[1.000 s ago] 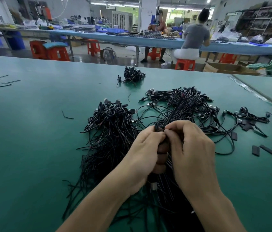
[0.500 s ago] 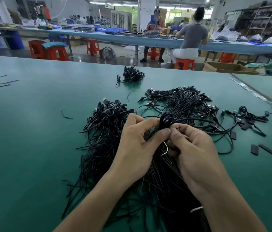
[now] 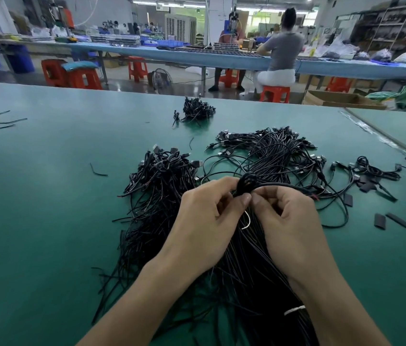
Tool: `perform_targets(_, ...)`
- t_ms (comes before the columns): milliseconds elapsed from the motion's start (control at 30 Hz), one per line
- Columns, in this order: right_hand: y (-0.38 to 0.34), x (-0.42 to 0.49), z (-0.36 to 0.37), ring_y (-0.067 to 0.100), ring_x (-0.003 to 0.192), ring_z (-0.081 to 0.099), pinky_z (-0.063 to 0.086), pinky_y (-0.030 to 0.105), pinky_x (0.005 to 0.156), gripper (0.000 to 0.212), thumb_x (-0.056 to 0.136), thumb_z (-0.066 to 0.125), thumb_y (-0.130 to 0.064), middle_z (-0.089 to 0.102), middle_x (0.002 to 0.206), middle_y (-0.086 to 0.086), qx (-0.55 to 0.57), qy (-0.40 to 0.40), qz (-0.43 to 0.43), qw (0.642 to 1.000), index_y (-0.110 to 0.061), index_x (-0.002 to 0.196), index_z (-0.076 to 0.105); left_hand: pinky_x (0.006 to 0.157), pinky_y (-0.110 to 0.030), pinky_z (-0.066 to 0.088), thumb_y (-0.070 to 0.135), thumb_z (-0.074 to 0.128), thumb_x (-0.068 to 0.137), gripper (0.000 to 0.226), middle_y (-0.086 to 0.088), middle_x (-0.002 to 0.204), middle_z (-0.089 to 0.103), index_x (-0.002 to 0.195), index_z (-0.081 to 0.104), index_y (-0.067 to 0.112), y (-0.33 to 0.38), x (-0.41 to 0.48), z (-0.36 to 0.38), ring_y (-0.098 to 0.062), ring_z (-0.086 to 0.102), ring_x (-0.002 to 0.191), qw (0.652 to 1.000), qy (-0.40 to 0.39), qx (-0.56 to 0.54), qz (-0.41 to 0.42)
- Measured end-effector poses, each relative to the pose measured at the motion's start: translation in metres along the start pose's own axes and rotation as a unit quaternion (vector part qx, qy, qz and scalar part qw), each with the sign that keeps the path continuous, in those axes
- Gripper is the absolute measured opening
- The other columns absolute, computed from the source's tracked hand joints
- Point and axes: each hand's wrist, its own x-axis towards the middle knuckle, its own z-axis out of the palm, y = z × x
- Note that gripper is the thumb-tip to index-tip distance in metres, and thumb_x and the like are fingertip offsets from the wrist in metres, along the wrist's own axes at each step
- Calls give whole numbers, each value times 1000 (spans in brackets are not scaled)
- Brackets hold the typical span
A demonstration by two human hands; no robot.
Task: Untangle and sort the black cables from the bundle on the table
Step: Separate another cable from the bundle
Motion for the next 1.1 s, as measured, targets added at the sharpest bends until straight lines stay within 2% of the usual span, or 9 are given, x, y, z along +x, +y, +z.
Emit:
perform_targets(200,-1,3,-3,-2,57,60,47,15,56,24,96,59,-7,68,62,-7,193,-75,98,973,-12,77,72,61,-26,53,19,66,95,14,9,78,69,103,72,29,1,-2,1,-13,64,67,1000,-2,-2,7)
perform_targets(333,3,4,-5,5,59,58,46,16,54,22,93,62,-8,67,66,0,250,-91,121,956,-13,74,72,52,-8,41,10,63,88,27,14,74,70,105,72,30,4,-3,0,-2,57,53,1000,-8,18,12)
perform_targets(467,7,4,-4,13,63,61,50,27,59,18,92,66,-11,70,68,4,197,-67,86,974,-15,75,72,41,-16,38,23,45,79,45,10,58,65,113,72,32,5,-1,-5,-4,45,40,999,-38,-6,-25)
perform_targets(567,7,4,-6,7,63,63,52,22,59,14,92,68,-12,72,69,-1,132,-49,27,990,-16,79,72,71,-41,59,42,40,86,44,-4,82,75,109,75,32,5,1,-8,-22,71,78,996,-25,-77,-39)
perform_targets(633,8,3,-5,1,59,60,49,18,56,13,92,68,-16,70,66,-7,76,-51,4,996,-18,80,72,73,-48,58,53,47,90,38,-3,74,72,98,78,31,5,2,-7,-23,70,75,996,2,-71,-54)
perform_targets(733,12,3,-2,-1,51,53,40,17,50,17,95,64,-26,64,59,-15,-16,-65,3,998,-20,80,69,71,-30,58,28,72,89,5,9,80,75,93,74,31,1,3,-5,-6,69,71,996,8,-61,-58)
perform_targets(900,13,3,0,2,53,50,45,32,56,18,97,60,-26,61,59,-10,-6,-92,57,994,-22,82,67,64,-13,46,4,77,83,48,10,89,76,112,62,39,-2,6,-12,3,58,61,993,-19,-97,-66)
perform_targets(1000,14,3,3,1,47,42,38,26,52,21,97,60,-24,53,52,-12,-8,-95,65,993,-21,78,67,68,-8,39,3,76,82,54,29,92,69,116,61,44,-1,4,-13,2,49,68,999,-28,1,-20)
perform_targets(1100,13,3,3,4,45,32,28,19,44,41,98,58,-15,42,48,-13,52,-105,92,989,-26,60,66,73,-8,36,-1,75,81,47,22,95,68,111,73,34,-1,2,-10,1,52,85,996,-18,80,39)
